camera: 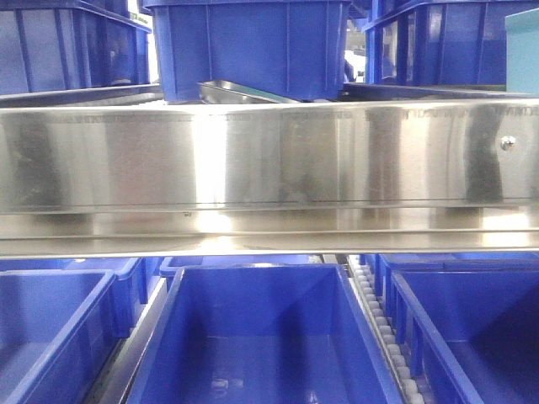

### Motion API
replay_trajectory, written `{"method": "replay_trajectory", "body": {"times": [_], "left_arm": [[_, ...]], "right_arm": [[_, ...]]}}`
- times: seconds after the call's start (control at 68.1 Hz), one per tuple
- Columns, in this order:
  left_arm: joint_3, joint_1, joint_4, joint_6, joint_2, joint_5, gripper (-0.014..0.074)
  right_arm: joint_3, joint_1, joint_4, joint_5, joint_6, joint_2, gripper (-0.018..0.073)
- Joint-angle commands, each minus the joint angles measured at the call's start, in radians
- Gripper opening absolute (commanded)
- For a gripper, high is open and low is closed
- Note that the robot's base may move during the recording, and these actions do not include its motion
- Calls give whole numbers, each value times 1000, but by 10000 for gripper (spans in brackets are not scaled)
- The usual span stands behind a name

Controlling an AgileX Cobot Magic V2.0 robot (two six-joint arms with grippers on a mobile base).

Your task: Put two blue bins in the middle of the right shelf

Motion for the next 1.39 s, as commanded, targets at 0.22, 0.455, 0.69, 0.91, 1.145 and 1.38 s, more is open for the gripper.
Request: {"method": "replay_trajectory", "body": {"times": [0.22, 0.455, 0.69, 0.91, 1.145, 1.38], "left_arm": [[-12, -13, -55, 16, -17, -29, -111], [-12, -13, -53, 16, -17, -29, -111], [-12, -13, -53, 16, -15, -47, -111], [-12, -13, -53, 16, -15, -130, -111], [-12, -13, -53, 16, -15, -242, -111], [-12, -13, -53, 16, -15, -350, -111]], "right_arm": [[-14, -1, 22, -38, -20, -3, -154], [-14, -1, 22, -44, -20, -3, -154], [-14, -1, 22, -44, -20, -3, -154], [-14, -1, 22, -44, -20, -3, -154], [-14, -1, 22, -44, -20, -3, -154], [-14, -1, 22, -44, -20, -3, -154]]}}
